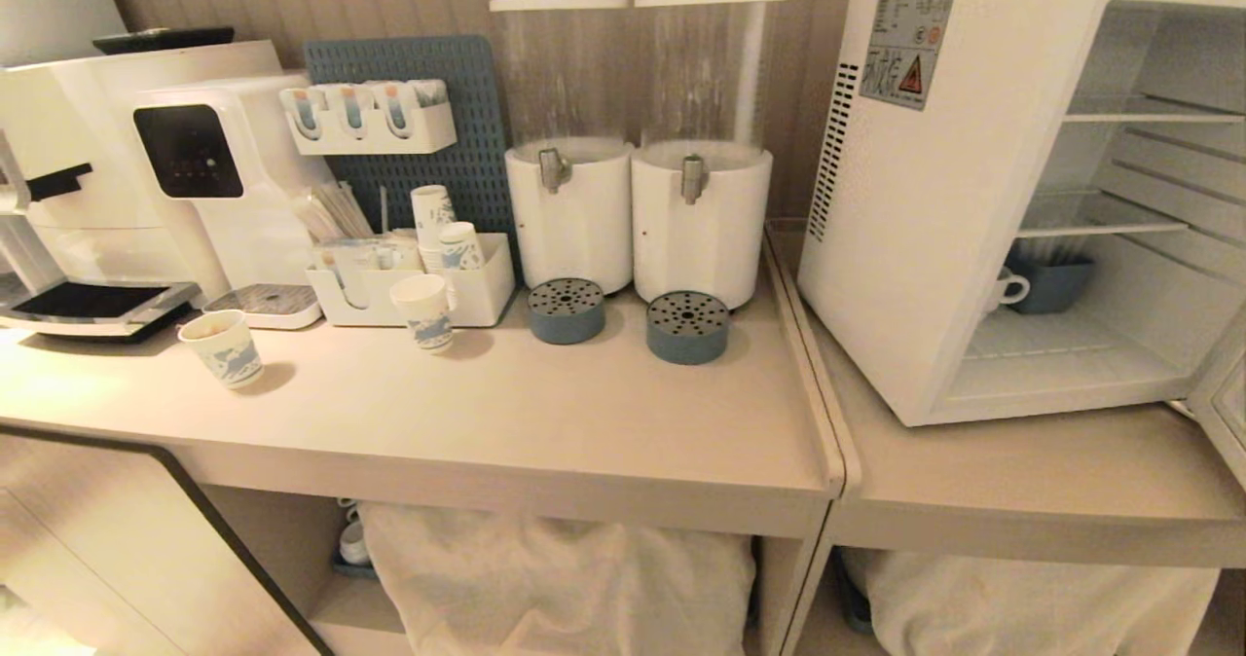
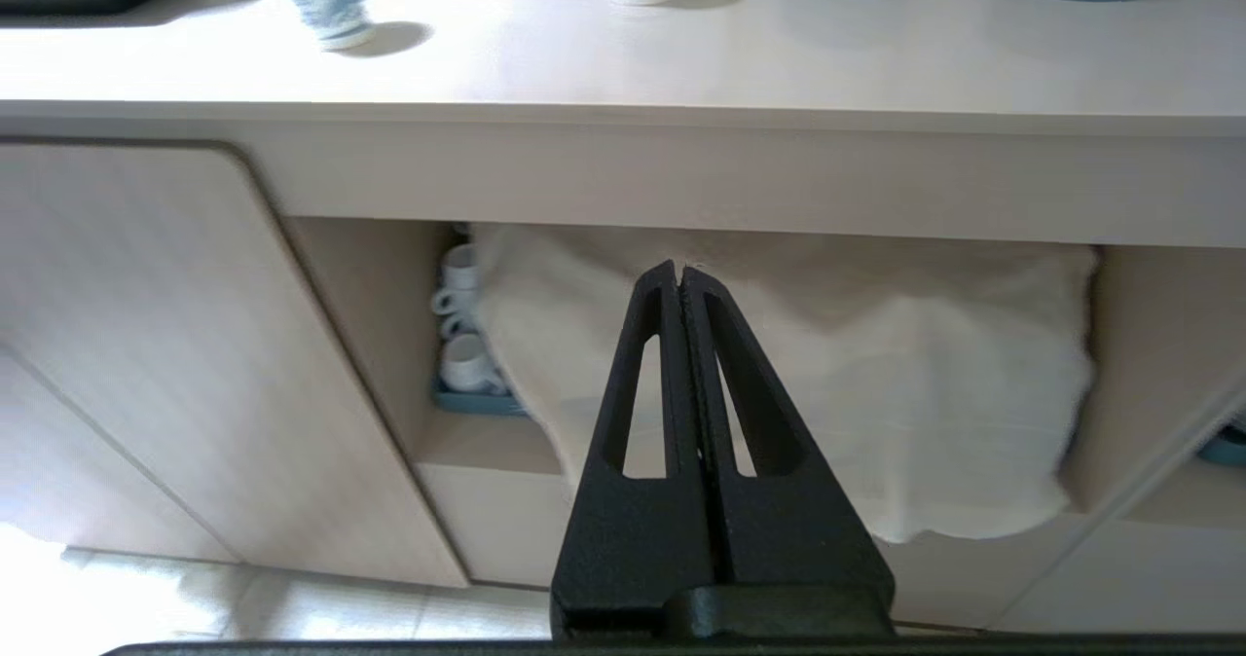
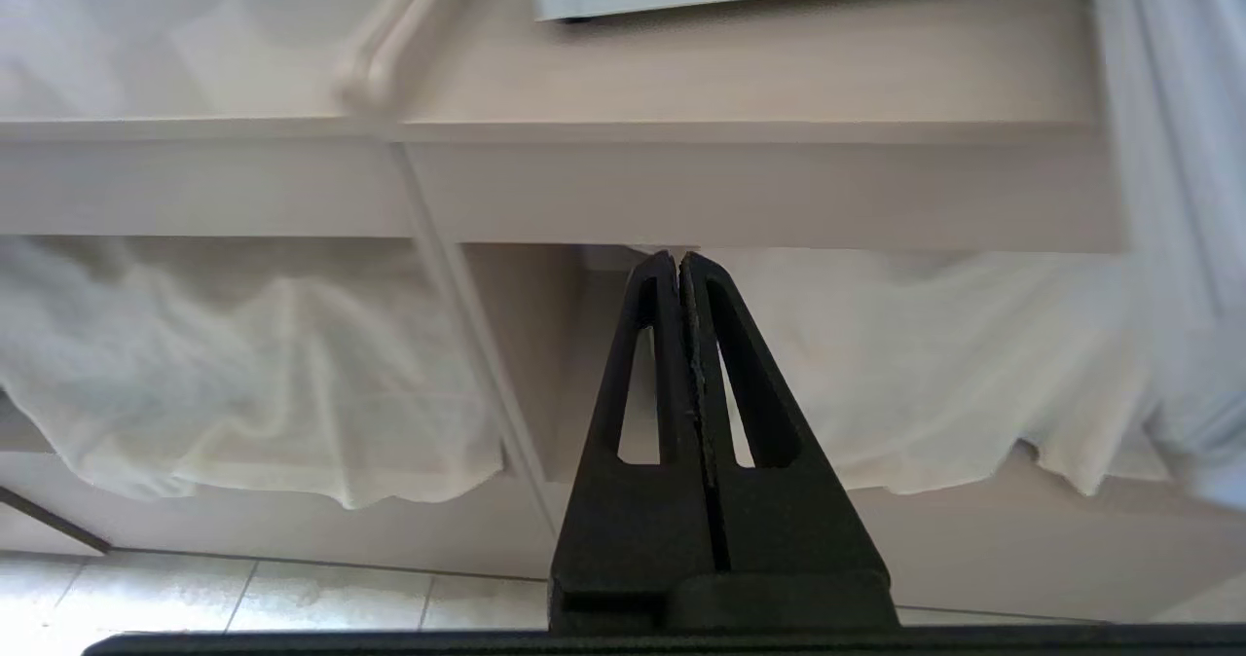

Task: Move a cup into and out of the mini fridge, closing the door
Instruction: Take the ceramic cup out of the freezer

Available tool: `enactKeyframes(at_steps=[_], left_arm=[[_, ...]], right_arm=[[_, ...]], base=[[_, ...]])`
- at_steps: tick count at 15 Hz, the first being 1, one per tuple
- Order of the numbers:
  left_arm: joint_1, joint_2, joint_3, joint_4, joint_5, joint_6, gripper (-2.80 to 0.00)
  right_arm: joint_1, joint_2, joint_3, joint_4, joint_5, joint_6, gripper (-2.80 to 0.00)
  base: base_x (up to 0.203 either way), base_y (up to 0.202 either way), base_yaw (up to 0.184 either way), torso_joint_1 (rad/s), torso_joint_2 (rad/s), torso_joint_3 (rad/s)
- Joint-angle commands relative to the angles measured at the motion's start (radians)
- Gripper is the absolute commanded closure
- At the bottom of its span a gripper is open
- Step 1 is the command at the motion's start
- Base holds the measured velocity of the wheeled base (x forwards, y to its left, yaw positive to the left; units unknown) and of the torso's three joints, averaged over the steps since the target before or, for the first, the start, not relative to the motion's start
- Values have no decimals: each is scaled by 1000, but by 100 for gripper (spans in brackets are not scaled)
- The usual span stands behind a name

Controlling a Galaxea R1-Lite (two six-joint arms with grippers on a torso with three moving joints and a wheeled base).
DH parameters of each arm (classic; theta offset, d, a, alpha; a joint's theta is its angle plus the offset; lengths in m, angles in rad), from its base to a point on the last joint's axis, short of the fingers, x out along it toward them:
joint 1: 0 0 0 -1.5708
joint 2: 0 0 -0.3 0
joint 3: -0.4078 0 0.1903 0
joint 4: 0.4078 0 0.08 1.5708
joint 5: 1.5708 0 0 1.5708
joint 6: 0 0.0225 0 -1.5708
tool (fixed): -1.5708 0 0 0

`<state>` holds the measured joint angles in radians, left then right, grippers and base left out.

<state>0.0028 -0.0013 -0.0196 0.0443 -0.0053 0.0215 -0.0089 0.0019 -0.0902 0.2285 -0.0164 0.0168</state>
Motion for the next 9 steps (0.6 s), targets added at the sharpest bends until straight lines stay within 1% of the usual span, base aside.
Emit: enactKeyframes(at_steps=[1,2,9], left_arm=[[0,1,1,0,-1,0,0],[0,1,1,0,-1,-2,0],[0,1,1,1,-1,3,0]], right_arm=[[0,1,0,2,0,-1,0],[1,1,0,2,0,0,0],[0,1,0,2,0,0,0]], base=[[0,124,1,-2,6,2],[0,66,-3,2,2,-2],[0,0,0,0,0,0]])
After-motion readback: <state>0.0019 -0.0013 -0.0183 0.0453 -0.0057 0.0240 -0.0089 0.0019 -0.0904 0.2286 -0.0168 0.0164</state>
